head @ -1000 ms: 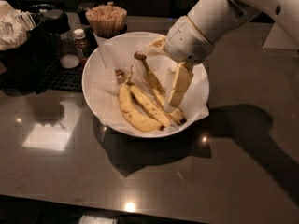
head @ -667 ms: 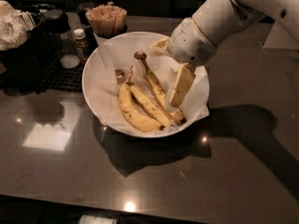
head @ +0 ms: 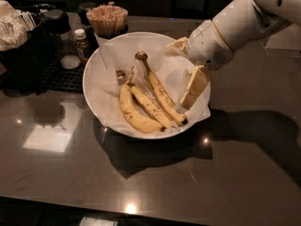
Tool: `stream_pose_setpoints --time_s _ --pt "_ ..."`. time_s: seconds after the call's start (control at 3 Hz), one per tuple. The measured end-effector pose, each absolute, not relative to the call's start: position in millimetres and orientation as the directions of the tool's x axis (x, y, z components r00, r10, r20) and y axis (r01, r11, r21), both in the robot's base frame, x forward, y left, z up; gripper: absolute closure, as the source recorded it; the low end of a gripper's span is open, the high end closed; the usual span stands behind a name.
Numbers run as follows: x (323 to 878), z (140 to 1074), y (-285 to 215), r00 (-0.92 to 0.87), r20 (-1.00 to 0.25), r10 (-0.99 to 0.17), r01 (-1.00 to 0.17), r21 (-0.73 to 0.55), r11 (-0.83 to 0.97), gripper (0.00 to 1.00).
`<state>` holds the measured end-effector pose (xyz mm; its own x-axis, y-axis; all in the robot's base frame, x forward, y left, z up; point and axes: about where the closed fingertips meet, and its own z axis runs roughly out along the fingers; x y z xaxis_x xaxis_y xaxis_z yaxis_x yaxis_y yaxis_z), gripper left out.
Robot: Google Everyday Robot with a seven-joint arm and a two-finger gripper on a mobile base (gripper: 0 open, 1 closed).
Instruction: Pick banana from white bowl
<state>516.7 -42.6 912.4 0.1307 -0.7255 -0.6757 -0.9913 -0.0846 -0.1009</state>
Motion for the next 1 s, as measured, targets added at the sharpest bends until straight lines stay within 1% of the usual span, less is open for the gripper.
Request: stream_pose_setpoints --time_s 0.67,1.0 --pt "512 895 -15 0.214 -0.647 -0.732 -0.973 -0.075 -0.218 0.0" --pt "515 879 -3 0.221 -0.637 -0.739 -0.966 -0.038 -0.256 0.0"
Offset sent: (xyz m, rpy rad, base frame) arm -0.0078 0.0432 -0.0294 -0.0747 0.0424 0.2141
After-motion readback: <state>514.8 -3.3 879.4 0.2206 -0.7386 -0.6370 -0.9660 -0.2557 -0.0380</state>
